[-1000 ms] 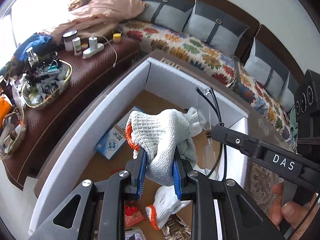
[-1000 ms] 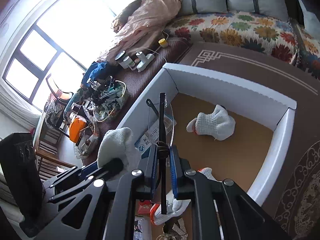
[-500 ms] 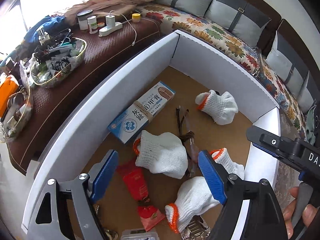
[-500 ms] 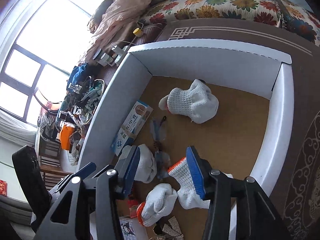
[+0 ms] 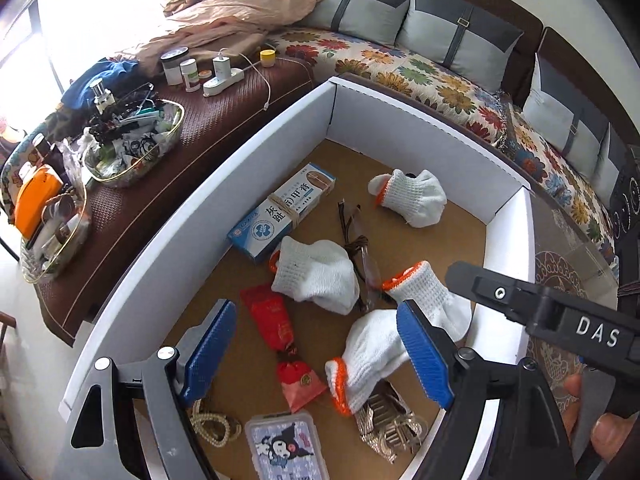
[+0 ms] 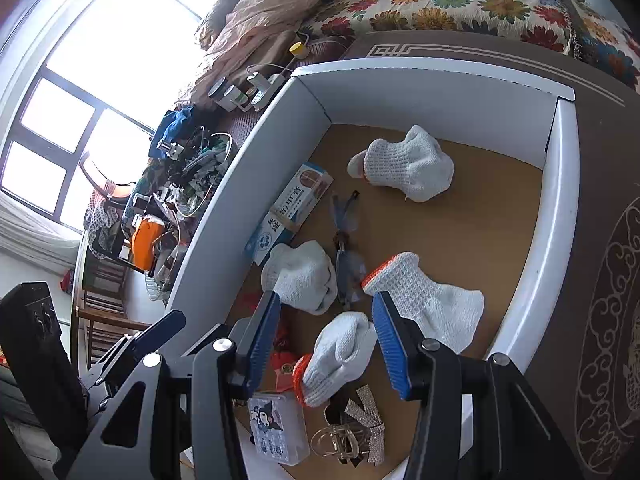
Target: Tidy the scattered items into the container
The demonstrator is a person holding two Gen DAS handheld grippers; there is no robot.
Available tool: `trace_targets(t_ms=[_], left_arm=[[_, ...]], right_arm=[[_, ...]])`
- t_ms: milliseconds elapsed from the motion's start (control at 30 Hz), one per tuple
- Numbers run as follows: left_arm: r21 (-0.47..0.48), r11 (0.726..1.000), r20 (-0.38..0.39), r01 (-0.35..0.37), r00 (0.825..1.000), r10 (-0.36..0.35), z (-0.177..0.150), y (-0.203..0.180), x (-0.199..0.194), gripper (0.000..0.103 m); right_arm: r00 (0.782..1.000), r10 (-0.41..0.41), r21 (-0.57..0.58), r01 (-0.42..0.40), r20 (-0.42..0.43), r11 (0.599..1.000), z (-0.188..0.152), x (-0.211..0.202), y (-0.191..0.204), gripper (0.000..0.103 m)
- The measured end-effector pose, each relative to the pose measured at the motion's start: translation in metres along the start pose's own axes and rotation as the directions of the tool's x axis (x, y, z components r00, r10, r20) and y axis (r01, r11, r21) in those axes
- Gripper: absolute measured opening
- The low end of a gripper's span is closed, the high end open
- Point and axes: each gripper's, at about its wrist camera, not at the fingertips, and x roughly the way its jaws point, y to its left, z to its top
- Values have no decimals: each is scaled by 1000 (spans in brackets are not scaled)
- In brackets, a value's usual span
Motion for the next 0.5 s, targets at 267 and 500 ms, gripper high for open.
trace_targets(t_ms=[267, 500], left_arm=[[3, 1000, 51, -11, 999, 11, -23, -4, -37, 82], [-7, 1000, 99, -1, 995, 2, -49, -7, -75, 82]], right_arm=[[1000, -14, -83, 14, -2, 996, -26, -15, 18, 49], [1000, -2, -114, 4, 13, 993, -48, -39, 25, 49]])
